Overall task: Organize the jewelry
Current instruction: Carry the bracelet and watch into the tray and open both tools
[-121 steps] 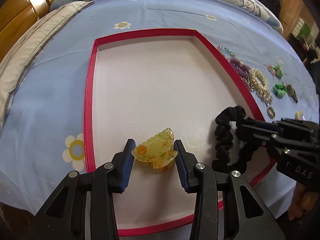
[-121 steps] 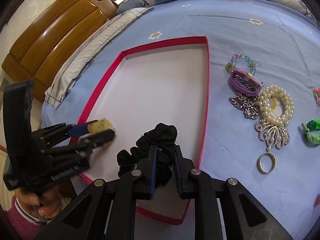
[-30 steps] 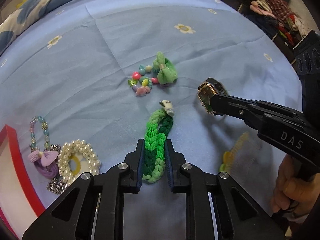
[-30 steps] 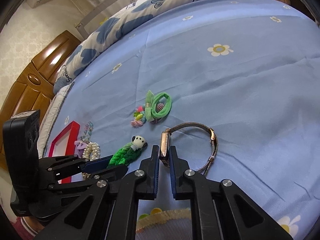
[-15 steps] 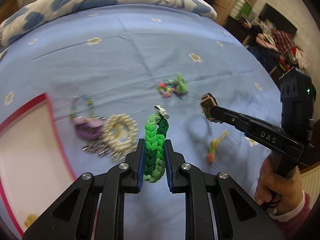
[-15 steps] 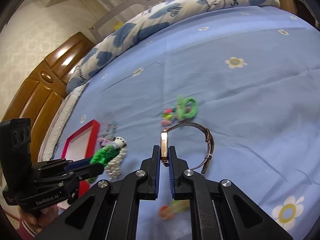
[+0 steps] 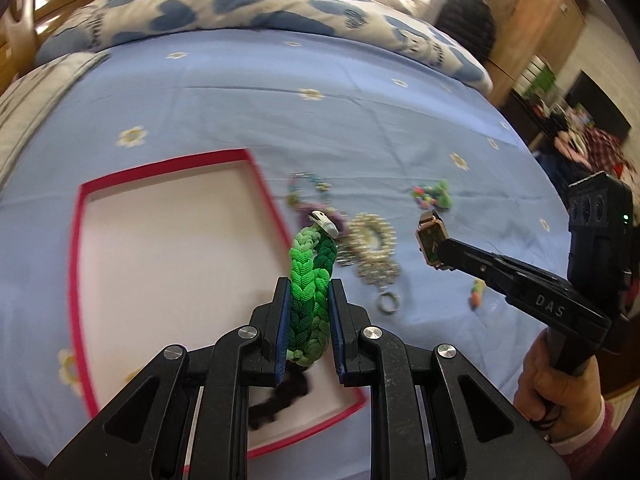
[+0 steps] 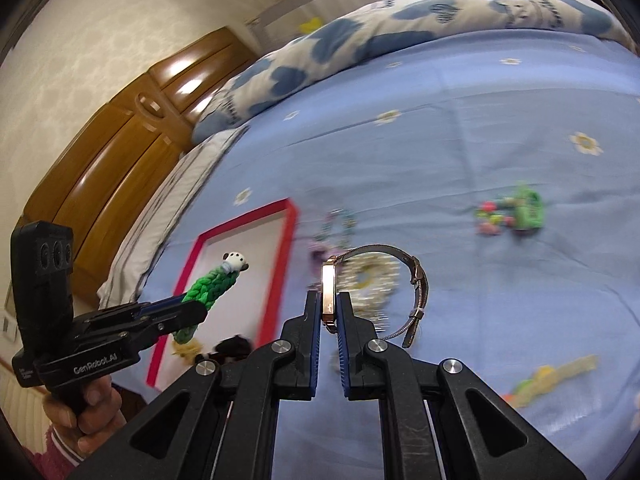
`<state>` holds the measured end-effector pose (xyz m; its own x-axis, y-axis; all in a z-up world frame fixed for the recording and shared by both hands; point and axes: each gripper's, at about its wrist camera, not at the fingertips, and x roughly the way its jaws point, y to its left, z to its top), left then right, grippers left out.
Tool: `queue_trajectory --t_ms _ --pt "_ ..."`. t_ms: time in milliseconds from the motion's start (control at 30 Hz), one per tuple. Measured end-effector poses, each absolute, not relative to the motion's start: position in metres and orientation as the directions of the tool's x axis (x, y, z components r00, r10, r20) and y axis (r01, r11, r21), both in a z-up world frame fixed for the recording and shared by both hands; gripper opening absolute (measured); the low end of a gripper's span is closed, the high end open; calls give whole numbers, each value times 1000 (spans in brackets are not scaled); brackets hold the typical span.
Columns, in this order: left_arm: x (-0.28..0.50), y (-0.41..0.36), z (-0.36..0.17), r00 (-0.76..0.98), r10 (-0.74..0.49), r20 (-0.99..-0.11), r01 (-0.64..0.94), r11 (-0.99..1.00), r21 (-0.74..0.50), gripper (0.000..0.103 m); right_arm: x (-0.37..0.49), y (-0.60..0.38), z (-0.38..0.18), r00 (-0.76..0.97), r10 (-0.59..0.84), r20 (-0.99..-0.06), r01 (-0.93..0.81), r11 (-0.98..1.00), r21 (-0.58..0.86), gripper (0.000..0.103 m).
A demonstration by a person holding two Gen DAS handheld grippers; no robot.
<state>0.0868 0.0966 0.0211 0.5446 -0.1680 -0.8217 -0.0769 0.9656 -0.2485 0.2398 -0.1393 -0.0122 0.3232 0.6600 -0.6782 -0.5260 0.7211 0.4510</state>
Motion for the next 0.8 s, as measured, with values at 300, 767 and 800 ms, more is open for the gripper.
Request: queue_trajectory --t_ms 300,767,800 --pt "63 148 17 556 -94 -826 -191 952 -237 16 219 -74 -9 245 694 -677 -615 651 444 7" --pt "68 200 -8 530 -21 -847 -302 930 -212 16 207 6 -22 159 693 -703 -698 583 417 7" --pt "70 203 -10 526 -18 -850 -306 929 -209 16 209 13 -24 152 689 -708 -701 581 414 7"
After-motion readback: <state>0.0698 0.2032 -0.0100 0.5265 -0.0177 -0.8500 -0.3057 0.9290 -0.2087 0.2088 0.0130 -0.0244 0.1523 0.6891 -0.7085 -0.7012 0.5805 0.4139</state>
